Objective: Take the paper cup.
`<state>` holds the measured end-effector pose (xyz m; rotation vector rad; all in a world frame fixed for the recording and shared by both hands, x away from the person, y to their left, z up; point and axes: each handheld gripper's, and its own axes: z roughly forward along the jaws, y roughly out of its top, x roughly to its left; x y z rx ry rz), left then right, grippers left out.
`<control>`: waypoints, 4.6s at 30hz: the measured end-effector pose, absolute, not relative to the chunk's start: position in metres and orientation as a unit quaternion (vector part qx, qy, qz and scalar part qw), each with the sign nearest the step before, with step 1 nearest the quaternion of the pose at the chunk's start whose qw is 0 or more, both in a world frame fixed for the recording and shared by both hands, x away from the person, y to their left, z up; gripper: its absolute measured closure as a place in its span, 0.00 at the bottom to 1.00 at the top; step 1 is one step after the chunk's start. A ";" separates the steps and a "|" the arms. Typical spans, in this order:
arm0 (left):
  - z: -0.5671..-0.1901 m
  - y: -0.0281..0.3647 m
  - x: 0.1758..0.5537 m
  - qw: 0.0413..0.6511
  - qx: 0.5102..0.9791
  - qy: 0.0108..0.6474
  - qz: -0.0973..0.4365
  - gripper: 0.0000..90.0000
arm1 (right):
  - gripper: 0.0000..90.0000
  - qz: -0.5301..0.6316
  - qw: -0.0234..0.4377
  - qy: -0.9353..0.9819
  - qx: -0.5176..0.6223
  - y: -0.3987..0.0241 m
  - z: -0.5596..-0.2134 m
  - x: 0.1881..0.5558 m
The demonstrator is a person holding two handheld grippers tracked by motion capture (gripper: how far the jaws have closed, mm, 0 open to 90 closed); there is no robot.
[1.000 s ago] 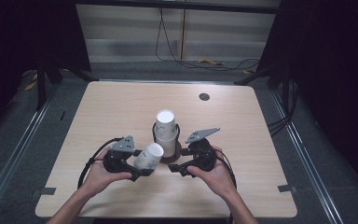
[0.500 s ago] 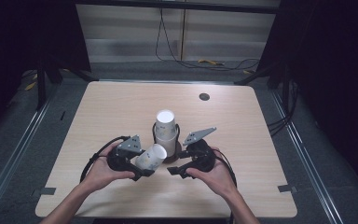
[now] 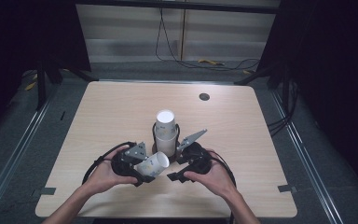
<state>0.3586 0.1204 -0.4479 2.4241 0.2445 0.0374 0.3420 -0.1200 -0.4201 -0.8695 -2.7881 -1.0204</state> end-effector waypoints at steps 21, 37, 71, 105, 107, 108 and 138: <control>-0.440 0.106 0.350 0.292 0.954 0.049 0.046 0.32 | 0.26 -0.285 0.039 -0.916 -0.279 -0.118 -0.419 0.350; -0.446 0.092 0.345 0.269 0.961 0.037 0.049 0.32 | 0.26 -0.253 0.077 -0.928 -0.261 -0.108 -0.422 0.356; -0.445 0.080 0.325 0.242 0.967 -0.014 0.081 0.33 | 0.39 -0.204 0.160 -0.941 -0.216 -0.087 -0.431 0.362; -0.436 0.107 0.335 0.368 0.926 0.044 0.072 0.18 | 0.41 -0.242 0.139 -0.932 -0.230 -0.102 -0.424 0.358; -0.435 0.109 0.337 0.372 0.924 0.046 0.073 0.18 | 0.41 -0.242 0.140 -0.930 -0.239 -0.104 -0.423 0.358; -0.435 0.109 0.337 0.372 0.924 0.046 0.073 0.18 | 0.41 -0.242 0.140 -0.930 -0.239 -0.104 -0.423 0.358; -0.447 0.144 0.354 0.490 0.856 0.160 0.022 0.18 | 0.41 -0.315 0.107 -0.899 -0.284 -0.148 -0.430 0.352</control>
